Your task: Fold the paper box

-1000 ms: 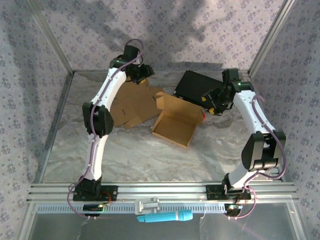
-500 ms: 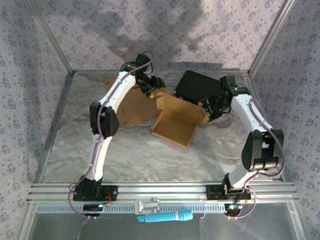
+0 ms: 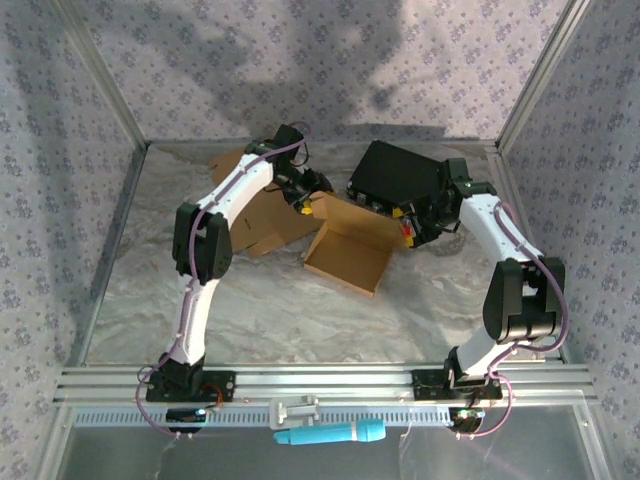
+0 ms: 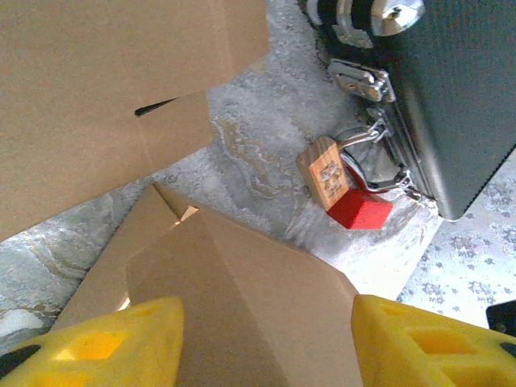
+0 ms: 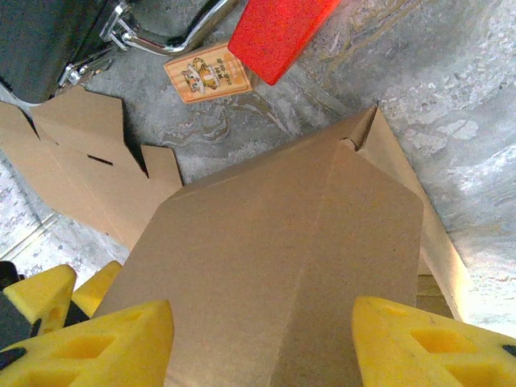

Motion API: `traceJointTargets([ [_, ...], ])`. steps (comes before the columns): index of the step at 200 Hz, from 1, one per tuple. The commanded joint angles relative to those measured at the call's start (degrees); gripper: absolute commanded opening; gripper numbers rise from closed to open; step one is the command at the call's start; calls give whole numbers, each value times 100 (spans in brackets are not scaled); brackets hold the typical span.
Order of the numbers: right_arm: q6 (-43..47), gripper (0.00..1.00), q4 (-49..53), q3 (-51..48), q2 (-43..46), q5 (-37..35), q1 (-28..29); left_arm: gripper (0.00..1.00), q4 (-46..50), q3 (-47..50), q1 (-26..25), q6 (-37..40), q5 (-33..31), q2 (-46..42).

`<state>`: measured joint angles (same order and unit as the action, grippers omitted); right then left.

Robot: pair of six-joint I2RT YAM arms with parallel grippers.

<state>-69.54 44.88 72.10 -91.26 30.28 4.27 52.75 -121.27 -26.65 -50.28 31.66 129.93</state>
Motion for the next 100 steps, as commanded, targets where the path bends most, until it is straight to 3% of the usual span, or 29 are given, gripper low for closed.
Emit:
traceJointTargets([
  [1, 278, 63, 348, 122, 146, 71, -45, 57, -16, 42, -24, 84, -107, -441],
  [100, 204, 62, 93, 68, 37, 144, 118, 52, -387, 155, -143, 115, 58, -362],
])
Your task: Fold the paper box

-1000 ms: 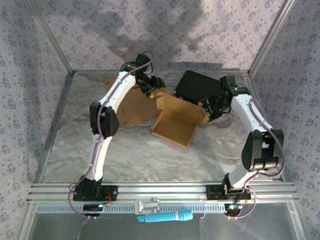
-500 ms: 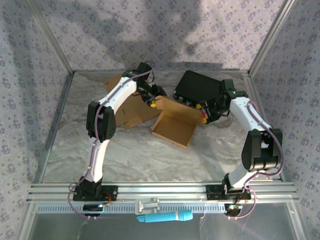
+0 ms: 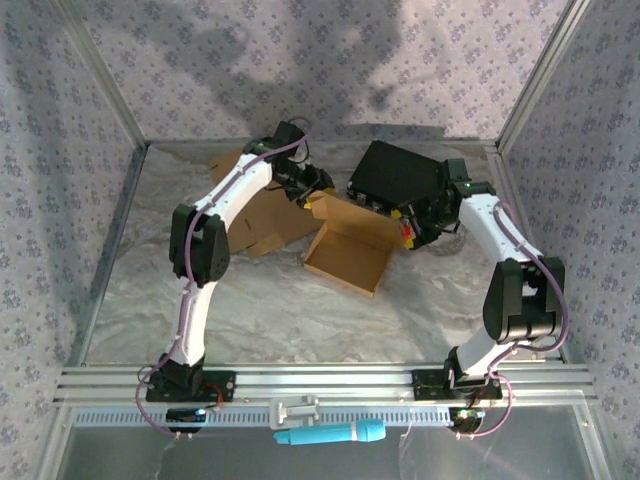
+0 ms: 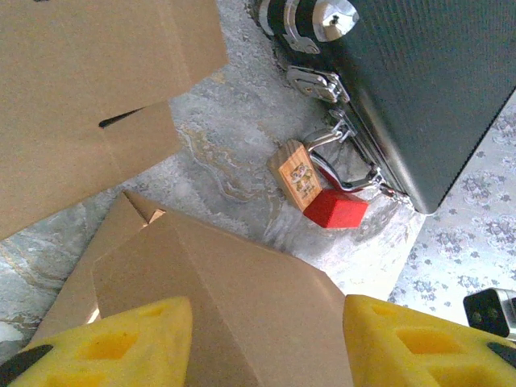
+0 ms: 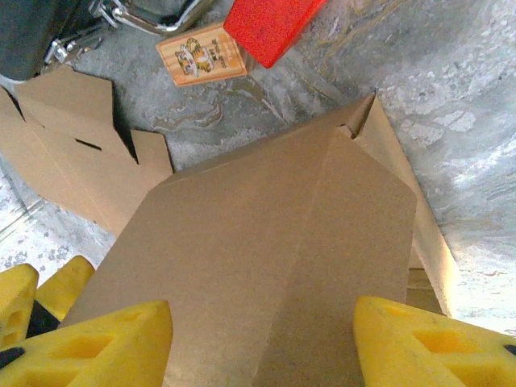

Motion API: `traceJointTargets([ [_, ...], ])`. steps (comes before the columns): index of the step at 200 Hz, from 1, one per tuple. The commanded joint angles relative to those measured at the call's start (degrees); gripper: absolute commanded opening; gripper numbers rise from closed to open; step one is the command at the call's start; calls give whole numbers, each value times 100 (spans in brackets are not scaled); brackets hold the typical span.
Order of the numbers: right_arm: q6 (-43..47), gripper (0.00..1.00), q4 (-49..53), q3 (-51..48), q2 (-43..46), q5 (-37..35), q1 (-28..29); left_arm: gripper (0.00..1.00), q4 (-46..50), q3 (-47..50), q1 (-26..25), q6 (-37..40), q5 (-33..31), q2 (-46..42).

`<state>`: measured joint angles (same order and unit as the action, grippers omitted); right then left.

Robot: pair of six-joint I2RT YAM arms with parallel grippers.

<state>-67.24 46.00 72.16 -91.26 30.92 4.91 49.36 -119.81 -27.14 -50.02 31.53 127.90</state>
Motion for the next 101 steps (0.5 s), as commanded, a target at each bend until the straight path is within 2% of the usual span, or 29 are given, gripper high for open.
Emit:
traceJointTargets([
  [1, -30, 62, -20, 57, 42, 81, 54, 52, -44, 14, -97, 89, 76, -159],
  [101, -226, 59, -275, -110, 78, 125, 159, 51, -568, 636, -284, -322, 220, -468],
])
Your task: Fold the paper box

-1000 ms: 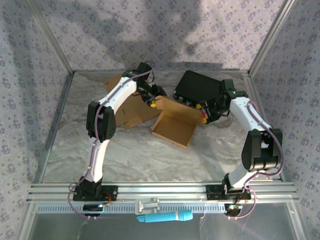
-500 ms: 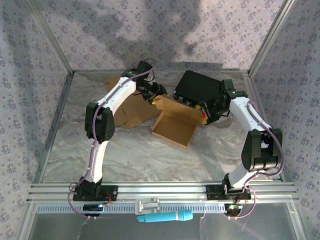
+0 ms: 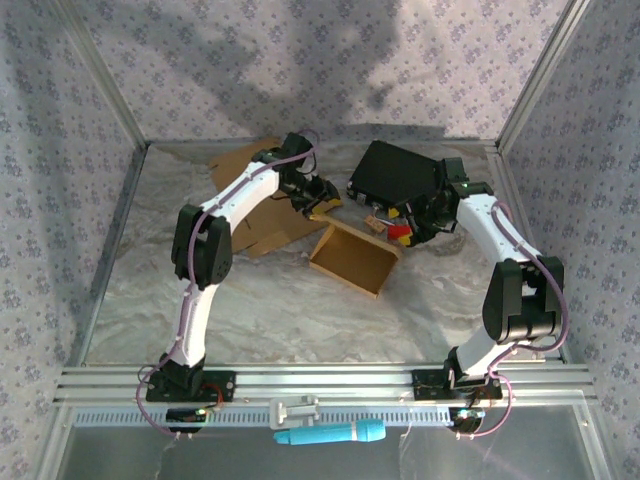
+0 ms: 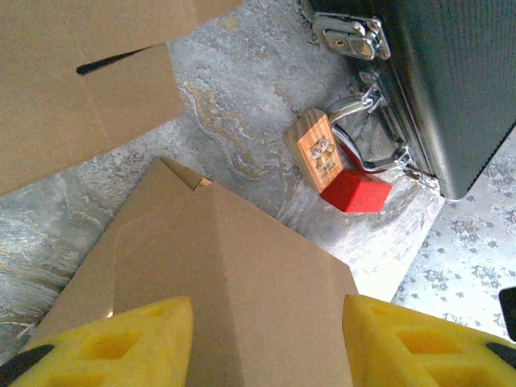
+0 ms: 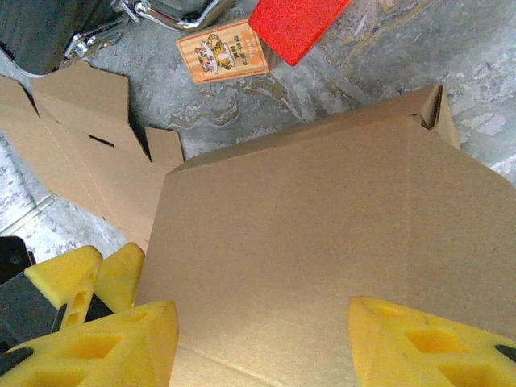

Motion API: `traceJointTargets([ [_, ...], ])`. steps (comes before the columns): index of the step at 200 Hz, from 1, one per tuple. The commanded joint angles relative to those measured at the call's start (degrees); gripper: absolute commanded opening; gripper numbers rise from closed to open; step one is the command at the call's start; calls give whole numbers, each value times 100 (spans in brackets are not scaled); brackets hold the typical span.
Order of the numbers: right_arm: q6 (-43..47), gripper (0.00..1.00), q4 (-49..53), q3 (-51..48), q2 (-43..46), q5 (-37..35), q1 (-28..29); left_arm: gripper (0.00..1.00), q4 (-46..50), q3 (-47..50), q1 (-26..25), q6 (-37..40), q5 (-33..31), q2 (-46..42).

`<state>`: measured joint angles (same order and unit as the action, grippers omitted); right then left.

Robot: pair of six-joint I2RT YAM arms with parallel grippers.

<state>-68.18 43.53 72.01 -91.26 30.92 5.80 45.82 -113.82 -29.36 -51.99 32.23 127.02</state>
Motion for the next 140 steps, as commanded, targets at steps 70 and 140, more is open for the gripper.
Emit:
traceJointTargets([
  [70, 617, 57, 643, -92, 358, -346, -308, 51, -254, 328, -131, -96, 76, -490],
  [140, 1040, 59, 479, -977, 510, -55, -502, 55, 125, 324, 33, 453, -111, -404],
])
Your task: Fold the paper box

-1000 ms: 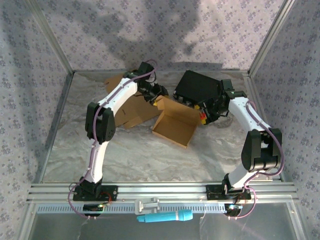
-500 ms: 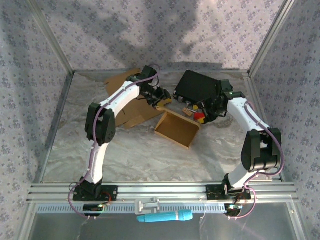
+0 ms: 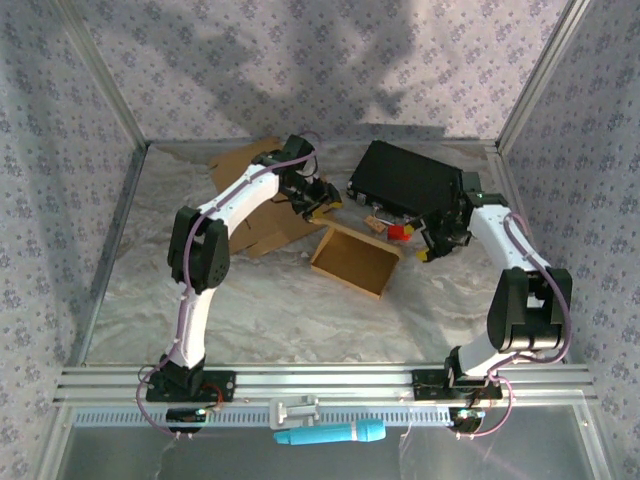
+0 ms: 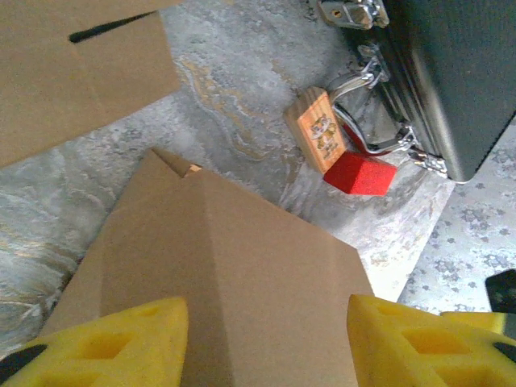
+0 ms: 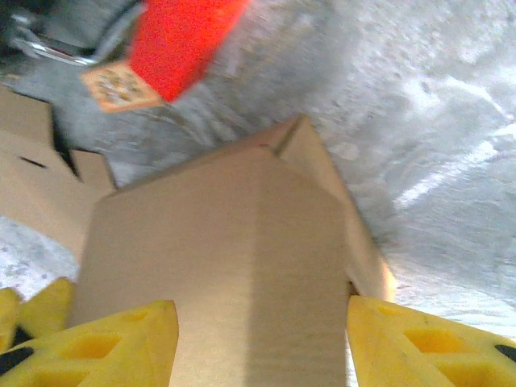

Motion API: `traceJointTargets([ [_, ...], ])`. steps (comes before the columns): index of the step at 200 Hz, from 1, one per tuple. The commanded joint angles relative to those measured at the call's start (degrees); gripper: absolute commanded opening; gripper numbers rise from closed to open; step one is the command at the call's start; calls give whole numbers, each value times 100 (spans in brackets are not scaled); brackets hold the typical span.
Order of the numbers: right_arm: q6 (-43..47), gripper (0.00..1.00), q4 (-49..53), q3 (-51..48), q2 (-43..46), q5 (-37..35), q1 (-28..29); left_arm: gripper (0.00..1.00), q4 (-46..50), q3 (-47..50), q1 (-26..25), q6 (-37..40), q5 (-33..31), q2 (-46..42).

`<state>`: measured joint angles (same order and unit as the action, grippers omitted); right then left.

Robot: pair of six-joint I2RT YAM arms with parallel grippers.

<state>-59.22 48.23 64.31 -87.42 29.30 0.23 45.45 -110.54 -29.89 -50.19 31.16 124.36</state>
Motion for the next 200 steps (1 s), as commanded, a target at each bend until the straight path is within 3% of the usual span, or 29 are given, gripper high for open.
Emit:
traceJointTargets([
  [1, 137, 59, 1, -208, 123, 109, 60, 55, 160, -3, 82, 282, 0, -130],
  [128, -746, 60, -859, -461, -18, 433, 411, 54, -378, 230, -207, -98, 294, -92],
  [200, -949, 51, -1011, -316, -127, 428, 524, 54, -537, 367, -248, -315, 391, -254],
])
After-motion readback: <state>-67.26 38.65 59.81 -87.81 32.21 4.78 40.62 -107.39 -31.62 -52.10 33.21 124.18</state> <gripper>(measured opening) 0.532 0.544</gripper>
